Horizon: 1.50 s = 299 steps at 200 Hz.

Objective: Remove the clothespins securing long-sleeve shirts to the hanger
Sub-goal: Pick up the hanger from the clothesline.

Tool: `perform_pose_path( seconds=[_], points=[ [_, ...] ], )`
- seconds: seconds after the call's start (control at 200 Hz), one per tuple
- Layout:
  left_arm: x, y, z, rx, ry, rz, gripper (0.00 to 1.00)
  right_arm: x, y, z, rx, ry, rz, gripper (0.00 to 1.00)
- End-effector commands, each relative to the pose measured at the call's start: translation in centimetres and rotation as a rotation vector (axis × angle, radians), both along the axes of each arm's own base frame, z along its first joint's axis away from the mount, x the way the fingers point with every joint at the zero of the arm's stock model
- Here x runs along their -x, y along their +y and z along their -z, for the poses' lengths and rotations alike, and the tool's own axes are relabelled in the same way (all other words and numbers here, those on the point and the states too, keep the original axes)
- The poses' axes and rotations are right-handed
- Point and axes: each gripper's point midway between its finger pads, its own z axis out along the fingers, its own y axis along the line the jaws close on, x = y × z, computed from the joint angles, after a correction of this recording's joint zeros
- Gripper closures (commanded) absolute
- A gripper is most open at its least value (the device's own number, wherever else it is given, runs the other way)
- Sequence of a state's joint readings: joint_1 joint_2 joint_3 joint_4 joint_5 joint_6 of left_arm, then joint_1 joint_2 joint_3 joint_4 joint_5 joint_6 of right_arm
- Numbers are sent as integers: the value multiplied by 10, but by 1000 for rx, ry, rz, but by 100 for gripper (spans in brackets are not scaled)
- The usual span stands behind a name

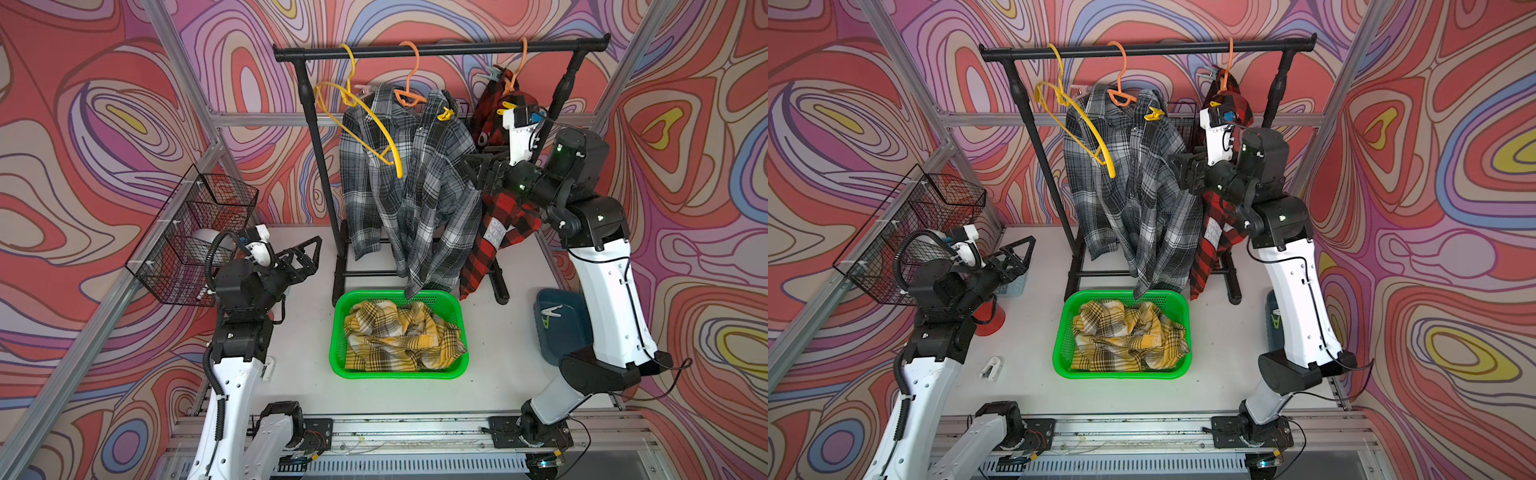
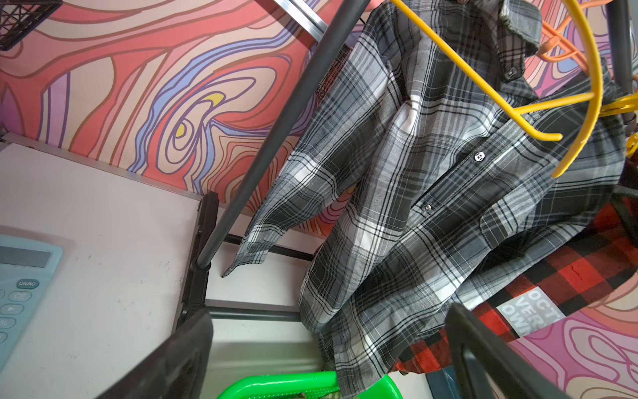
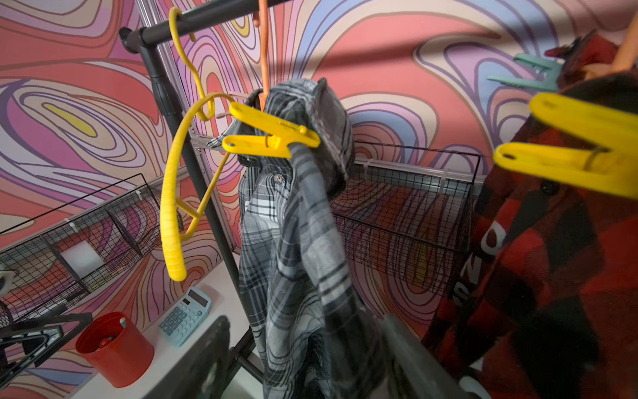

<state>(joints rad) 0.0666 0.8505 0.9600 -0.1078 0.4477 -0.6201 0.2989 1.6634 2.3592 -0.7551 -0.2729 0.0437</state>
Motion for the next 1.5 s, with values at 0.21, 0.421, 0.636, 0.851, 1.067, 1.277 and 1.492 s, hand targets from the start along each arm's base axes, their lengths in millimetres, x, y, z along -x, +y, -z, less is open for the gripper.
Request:
perform_pose_path(
  seconds=[0.21, 0.421, 0.636, 0.851, 1.067, 1.277, 1.492],
  points=[
    [-1, 1, -14, -10, -50, -1, 0, 4, -3, -14, -21, -41, -28, 29],
    [-2, 1, -13, -2, -44, 0, 0, -23, 3, -8, -34, -36, -24, 29],
    [-3, 1, -10, 6, -37, 2, 0, -51, 15, -2, -62, -35, -52, 31],
    [-5, 0, -7, 17, -30, 4, 0, -65, 27, 1, -95, -39, -104, 57],
    [-7, 0, -3, 21, -21, 5, 0, -63, 30, -8, -117, -70, -131, 42],
    [-7, 0, -2, 30, -15, 10, 0, -56, 30, -16, -122, -98, -143, 55],
    [-7, -2, -1, 37, -14, 15, 0, -52, 33, -19, -125, -108, -165, 79]
  ],
)
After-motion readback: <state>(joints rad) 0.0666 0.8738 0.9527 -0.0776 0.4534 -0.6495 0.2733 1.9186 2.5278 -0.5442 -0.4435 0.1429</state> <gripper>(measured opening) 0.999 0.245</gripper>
